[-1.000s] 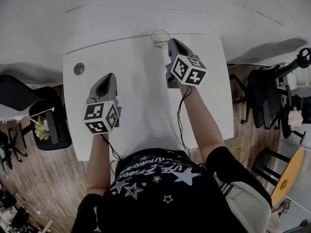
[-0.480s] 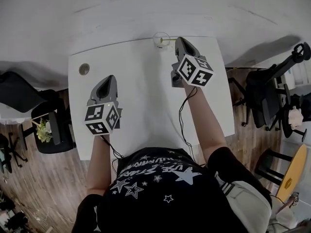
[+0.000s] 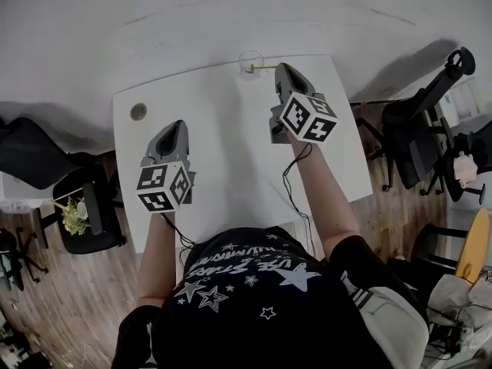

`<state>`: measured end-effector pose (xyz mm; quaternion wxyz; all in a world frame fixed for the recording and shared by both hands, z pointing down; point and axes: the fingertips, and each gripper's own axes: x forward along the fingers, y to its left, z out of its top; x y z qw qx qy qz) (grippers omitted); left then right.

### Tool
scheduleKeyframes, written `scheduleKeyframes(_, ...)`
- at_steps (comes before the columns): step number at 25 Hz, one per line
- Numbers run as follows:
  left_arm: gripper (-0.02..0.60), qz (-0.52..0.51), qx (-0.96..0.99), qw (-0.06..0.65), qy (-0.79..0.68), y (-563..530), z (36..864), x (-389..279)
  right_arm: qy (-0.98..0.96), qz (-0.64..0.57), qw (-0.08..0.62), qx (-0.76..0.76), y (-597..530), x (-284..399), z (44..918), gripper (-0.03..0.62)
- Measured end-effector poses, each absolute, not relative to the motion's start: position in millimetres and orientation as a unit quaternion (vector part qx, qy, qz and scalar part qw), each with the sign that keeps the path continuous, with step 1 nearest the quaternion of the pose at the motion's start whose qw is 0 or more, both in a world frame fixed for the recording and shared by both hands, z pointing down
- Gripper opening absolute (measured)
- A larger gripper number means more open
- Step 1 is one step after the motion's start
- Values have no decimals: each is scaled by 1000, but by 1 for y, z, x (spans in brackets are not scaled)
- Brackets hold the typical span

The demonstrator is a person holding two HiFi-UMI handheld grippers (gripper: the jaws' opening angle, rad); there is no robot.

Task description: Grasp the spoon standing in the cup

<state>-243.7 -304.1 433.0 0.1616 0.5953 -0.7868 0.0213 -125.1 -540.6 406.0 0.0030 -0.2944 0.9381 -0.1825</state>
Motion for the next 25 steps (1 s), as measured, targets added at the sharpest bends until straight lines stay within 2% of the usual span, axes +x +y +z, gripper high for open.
scheduleKeyframes(25, 8, 15, 690, 154, -707, -204, 424, -224, 909, -180, 7, -377, -370, -57, 410, 15)
